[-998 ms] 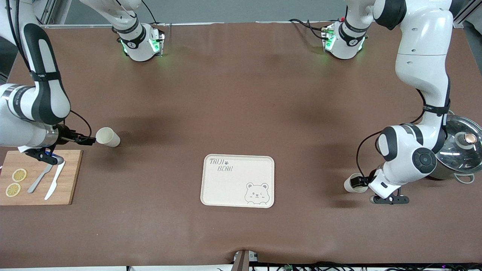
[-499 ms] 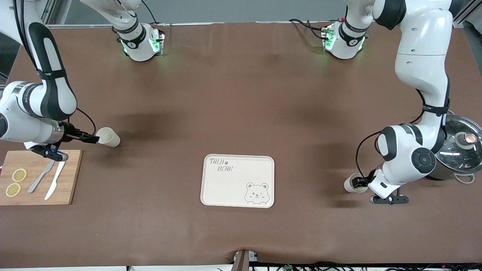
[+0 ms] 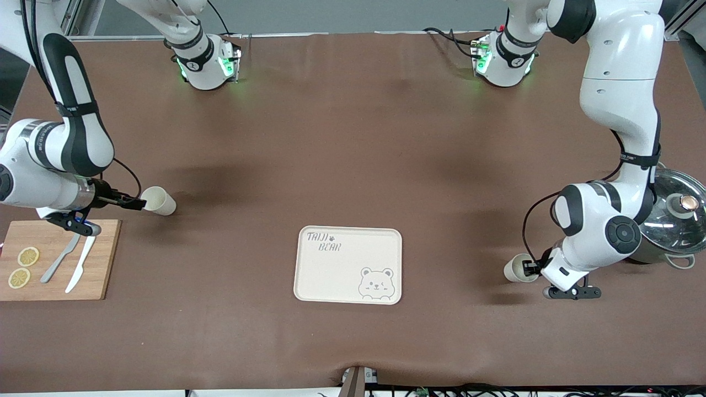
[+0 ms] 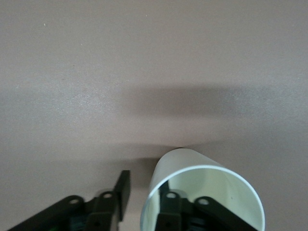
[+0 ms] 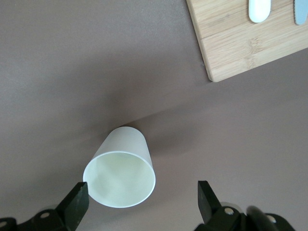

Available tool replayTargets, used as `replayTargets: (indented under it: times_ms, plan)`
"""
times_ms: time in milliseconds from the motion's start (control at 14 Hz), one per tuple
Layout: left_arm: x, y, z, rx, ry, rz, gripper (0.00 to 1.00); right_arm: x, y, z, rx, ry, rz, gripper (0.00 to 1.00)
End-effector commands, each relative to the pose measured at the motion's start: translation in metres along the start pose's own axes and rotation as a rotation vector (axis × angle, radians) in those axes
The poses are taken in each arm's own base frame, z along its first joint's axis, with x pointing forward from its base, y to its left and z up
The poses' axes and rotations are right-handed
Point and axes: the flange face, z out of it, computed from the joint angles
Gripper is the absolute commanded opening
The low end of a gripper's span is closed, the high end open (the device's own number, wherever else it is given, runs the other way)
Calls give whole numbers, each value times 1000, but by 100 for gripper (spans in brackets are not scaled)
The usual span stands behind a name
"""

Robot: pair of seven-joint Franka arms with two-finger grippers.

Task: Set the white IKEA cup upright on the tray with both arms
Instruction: 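Close the left gripper on its cup while the right gripper grips the other cup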

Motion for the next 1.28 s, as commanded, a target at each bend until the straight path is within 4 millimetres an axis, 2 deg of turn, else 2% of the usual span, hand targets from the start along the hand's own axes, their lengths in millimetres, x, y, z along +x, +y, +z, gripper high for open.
replayTargets:
  times_ms: [0, 71, 499, 713, 998, 1069, 1211]
  plan:
    - [-3, 7, -9, -2, 7, -25, 6, -9, 7, -2, 14, 20, -5, 100]
    - [-3, 8, -9, -1, 7, -31, 1, -9, 8, 0, 14, 17, -5, 100]
    - [-2, 9, -13, -4, 13, -34, 0, -11, 9, 13, 19, 51, -20, 100]
    - [2, 12, -41, -10, 25, -29, 0, -11, 13, 14, 20, 49, -18, 100]
    - [19, 23, -103, -25, 2, -30, 0, -11, 14, 15, 20, 47, -28, 100]
    - [22, 30, -123, -30, 0, -55, 0, -11, 15, 15, 20, 47, -28, 100]
    - [23, 59, -144, -27, -40, -81, 0, -11, 15, 16, 19, 44, -28, 100]
